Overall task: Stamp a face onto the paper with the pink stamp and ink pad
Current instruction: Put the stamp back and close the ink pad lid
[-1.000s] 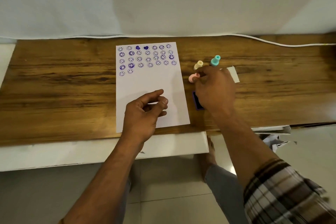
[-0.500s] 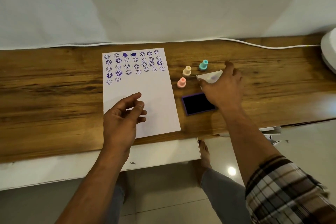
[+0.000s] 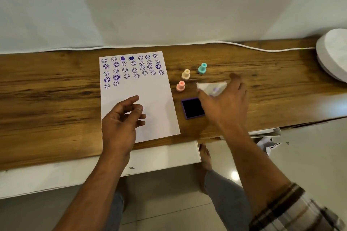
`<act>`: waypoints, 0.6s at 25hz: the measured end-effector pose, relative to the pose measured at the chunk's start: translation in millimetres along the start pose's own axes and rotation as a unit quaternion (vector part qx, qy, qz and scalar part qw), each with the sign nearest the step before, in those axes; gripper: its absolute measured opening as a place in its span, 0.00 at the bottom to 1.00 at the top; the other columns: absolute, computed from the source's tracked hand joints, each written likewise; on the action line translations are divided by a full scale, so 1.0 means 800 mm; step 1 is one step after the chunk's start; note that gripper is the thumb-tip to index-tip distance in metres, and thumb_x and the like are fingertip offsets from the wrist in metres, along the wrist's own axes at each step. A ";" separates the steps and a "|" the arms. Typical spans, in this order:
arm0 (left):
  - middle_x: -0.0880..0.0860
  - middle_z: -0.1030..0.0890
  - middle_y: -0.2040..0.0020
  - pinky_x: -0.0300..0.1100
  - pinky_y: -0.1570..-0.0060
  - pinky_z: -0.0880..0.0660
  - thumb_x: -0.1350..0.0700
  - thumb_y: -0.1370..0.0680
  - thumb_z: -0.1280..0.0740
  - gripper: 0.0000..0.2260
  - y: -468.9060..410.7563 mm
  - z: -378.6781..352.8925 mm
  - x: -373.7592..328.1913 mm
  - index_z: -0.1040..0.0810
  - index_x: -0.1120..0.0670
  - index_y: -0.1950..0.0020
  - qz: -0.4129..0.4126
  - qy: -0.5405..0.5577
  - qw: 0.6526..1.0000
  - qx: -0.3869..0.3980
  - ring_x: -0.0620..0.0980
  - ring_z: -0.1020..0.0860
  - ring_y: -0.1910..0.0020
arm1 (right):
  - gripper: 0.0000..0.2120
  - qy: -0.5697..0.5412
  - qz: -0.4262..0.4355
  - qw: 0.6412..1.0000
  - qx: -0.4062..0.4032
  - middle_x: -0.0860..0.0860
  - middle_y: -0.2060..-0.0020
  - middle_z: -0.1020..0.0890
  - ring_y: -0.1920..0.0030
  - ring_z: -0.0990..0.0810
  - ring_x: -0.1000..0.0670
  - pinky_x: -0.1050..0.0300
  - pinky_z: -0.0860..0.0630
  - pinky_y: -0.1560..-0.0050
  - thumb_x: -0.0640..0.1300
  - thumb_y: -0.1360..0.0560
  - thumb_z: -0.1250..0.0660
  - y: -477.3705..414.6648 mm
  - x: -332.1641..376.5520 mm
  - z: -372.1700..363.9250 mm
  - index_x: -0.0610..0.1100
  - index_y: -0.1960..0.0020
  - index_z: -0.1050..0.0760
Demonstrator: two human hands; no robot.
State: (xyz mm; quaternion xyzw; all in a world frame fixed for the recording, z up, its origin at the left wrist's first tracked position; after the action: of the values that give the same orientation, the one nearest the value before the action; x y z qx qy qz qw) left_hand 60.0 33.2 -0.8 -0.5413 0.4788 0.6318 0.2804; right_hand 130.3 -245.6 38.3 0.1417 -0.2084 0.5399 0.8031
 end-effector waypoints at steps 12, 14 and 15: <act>0.49 0.15 0.52 0.38 0.59 0.18 0.60 0.20 0.28 0.13 0.000 0.003 -0.007 0.15 0.50 0.36 -0.005 0.006 1.000 -0.006 0.49 0.14 0.57 | 0.47 0.073 0.031 0.997 -0.006 0.43 0.29 0.29 0.29 0.30 0.40 0.41 0.27 0.33 0.71 0.31 0.31 0.058 0.013 -0.055 0.45 0.24 0.41; 0.47 0.15 0.53 0.38 0.59 0.18 0.60 0.20 0.28 0.13 0.000 0.002 -0.007 0.15 0.49 0.37 -0.003 0.008 1.000 -0.003 0.48 0.14 0.57 | 0.47 0.074 0.031 0.997 -0.013 0.43 0.29 0.28 0.29 0.30 0.39 0.41 0.27 0.34 0.71 0.31 0.31 0.055 0.013 -0.056 0.46 0.24 0.41; 0.46 0.15 0.54 0.38 0.59 0.18 0.60 0.20 0.28 0.13 0.000 0.002 -0.007 0.15 0.49 0.37 -0.002 0.008 1.000 0.000 0.48 0.14 0.57 | 0.47 0.072 0.031 0.997 -0.016 0.43 0.29 0.28 0.29 0.30 0.39 0.41 0.26 0.34 0.71 0.31 0.31 0.054 0.013 -0.057 0.46 0.24 0.41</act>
State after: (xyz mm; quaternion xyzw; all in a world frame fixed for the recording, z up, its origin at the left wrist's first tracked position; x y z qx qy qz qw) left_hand 60.5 35.3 4.4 -0.5471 0.4799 0.6272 0.2776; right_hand 102.3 -200.6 4.0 0.0828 -0.1629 0.5696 0.8013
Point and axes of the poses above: each hand's wrist, its own y-axis away from the middle knuckle, its own z-axis out of the back of the hand, x = y × z, the point moved 5 cm from there along -y, towards the middle knuckle
